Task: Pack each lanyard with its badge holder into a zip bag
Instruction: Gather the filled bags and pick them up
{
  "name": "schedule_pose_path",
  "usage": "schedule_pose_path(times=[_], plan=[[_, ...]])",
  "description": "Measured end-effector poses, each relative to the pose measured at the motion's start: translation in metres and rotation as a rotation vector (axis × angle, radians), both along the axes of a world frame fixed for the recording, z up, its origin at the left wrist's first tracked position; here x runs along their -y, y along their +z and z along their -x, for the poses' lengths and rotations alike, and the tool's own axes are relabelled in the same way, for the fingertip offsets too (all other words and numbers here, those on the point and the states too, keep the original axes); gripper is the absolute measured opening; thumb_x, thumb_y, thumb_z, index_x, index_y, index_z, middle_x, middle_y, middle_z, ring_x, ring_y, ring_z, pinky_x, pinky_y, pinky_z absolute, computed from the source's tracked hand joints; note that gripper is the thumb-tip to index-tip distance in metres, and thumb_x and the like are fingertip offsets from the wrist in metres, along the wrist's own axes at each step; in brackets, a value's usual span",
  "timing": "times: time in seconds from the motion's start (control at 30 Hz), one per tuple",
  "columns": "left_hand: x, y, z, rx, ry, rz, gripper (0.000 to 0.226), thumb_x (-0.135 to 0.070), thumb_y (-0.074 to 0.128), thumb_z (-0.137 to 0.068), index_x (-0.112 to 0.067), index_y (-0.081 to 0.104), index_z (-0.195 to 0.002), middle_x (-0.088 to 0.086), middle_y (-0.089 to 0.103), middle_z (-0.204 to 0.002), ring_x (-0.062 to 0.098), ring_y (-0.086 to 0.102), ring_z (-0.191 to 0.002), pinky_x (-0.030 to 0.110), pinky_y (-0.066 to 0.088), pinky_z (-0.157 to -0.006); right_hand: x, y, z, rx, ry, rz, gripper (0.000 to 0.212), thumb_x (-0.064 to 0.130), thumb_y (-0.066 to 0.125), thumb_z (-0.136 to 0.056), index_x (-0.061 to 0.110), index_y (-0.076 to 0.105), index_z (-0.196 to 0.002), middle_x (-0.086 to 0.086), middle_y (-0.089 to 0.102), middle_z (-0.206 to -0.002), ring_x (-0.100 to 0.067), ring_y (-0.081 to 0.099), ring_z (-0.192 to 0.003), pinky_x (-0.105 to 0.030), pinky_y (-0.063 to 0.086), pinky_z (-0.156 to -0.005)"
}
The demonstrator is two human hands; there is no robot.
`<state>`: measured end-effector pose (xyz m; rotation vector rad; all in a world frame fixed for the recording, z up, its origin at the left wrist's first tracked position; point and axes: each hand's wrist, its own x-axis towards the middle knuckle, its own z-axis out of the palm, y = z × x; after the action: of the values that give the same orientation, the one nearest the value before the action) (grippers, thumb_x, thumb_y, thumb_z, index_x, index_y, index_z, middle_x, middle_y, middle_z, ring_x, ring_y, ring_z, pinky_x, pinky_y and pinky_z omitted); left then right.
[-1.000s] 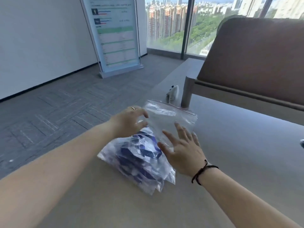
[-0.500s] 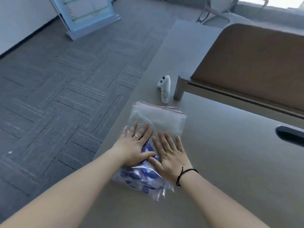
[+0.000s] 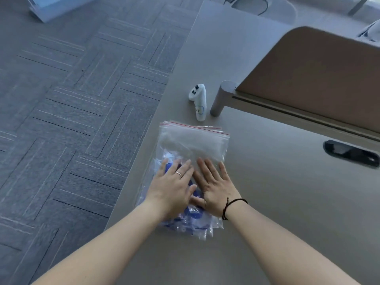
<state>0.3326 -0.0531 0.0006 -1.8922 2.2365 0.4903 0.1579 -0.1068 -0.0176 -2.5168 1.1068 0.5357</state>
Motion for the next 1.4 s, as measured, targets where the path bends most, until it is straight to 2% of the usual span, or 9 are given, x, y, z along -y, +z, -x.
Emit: schedule_pose_path(times=[0.23,0.4,0.6,0.7,0.9,0.97,1.13,1.2,1.4], plan=[[-0.025,-0.013,-0.006,-0.120,0.091,-0.012,0.093,-0.077,-0.006,-0.089,-0.023,0.030,-0.156,0.000,0.021,-0.165,0.025,0.005,-0.154,0.057,0.007,-0.122,-0.034,0.015,0.001,0.198,-0.155,0.006,0.063,0.052,0.020,-0.102,0.034,-0.003,-0.158,0.012,-0.023,-0.162,-0.011,-0.023,-0.150,-0.042,-0.019,-0.119],[-0.027,-0.014,-0.006,-0.098,0.042,-0.047,0.097,-0.087,0.012,-0.083,-0.023,0.046,-0.148,0.000,0.036,-0.159,0.028,0.021,-0.152,0.074,0.018,-0.112,-0.065,-0.002,0.010,0.190,-0.302,-0.054,0.065,0.068,-0.005,-0.093,0.046,-0.001,-0.155,0.018,-0.014,-0.163,-0.009,-0.016,-0.151,-0.042,-0.013,-0.121],[-0.024,-0.011,-0.004,-0.045,0.033,-0.109,0.101,-0.095,0.006,-0.074,-0.039,0.008,-0.157,-0.007,-0.009,-0.166,0.024,-0.022,-0.152,0.070,-0.012,-0.113,-0.066,-0.019,0.013,0.104,-0.258,0.047,0.066,0.066,0.008,-0.099,0.036,0.010,-0.158,0.007,0.010,-0.166,-0.018,0.003,-0.154,-0.050,0.005,-0.118],[-0.023,-0.011,-0.005,-0.037,0.034,-0.110,0.100,-0.096,0.012,-0.075,-0.040,0.005,-0.157,-0.008,-0.012,-0.165,0.024,-0.026,-0.150,0.071,-0.013,-0.112,-0.068,-0.020,0.012,0.106,-0.263,0.057,0.066,0.065,0.010,-0.100,0.033,0.015,-0.158,0.005,0.015,-0.166,-0.018,0.006,-0.153,-0.053,0.009,-0.118],[-0.021,-0.001,-0.011,-0.096,0.084,-0.157,0.097,-0.093,-0.007,-0.072,-0.045,-0.002,-0.156,-0.006,-0.033,-0.161,0.020,-0.040,-0.144,0.063,-0.018,-0.115,-0.064,-0.003,0.010,0.152,-0.268,-0.028,0.069,0.072,-0.005,-0.092,0.045,-0.004,-0.155,0.012,-0.017,-0.164,-0.014,-0.014,-0.152,-0.048,-0.010,-0.120],[-0.023,0.006,-0.016,-0.269,0.302,-0.076,0.090,-0.091,0.001,-0.077,-0.047,0.009,-0.155,-0.006,-0.025,-0.164,0.017,-0.028,-0.149,0.054,-0.018,-0.119,-0.063,0.012,0.010,0.295,-0.431,-0.121,0.069,0.076,0.003,-0.090,0.050,0.002,-0.154,0.014,-0.022,-0.163,-0.005,-0.018,-0.150,-0.039,-0.012,-0.122],[-0.026,0.017,-0.042,-0.470,1.038,-0.025,0.083,-0.059,0.062,-0.086,-0.014,0.035,-0.150,0.016,0.030,-0.157,0.035,0.026,-0.143,0.051,0.027,-0.117,-0.060,0.035,-0.004,0.690,-1.327,-0.209,0.067,0.044,0.062,-0.093,0.020,0.035,-0.148,-0.004,0.030,-0.151,-0.016,0.047,-0.125,-0.031,0.038,-0.107],[-0.028,0.018,-0.049,-0.423,1.079,-0.095,0.092,-0.058,0.069,-0.081,-0.009,0.034,-0.151,0.018,0.034,-0.152,0.037,0.031,-0.139,0.049,0.033,-0.112,-0.058,0.036,-0.010,0.665,-1.474,-0.263,0.071,0.042,0.067,-0.089,0.015,0.036,-0.147,-0.003,0.040,-0.142,-0.010,0.055,-0.104,-0.027,0.041,-0.095],[-0.028,0.021,-0.045,-0.536,1.131,-0.214,0.095,-0.065,0.072,-0.076,-0.009,0.039,-0.145,0.011,0.053,-0.138,0.032,0.054,-0.124,0.042,0.046,-0.099,-0.060,0.028,-0.029,0.678,-1.665,-0.365,0.068,0.042,0.068,-0.089,0.012,0.038,-0.143,0.005,0.051,-0.115,-0.015,0.054,-0.100,-0.027,0.041,-0.088]])
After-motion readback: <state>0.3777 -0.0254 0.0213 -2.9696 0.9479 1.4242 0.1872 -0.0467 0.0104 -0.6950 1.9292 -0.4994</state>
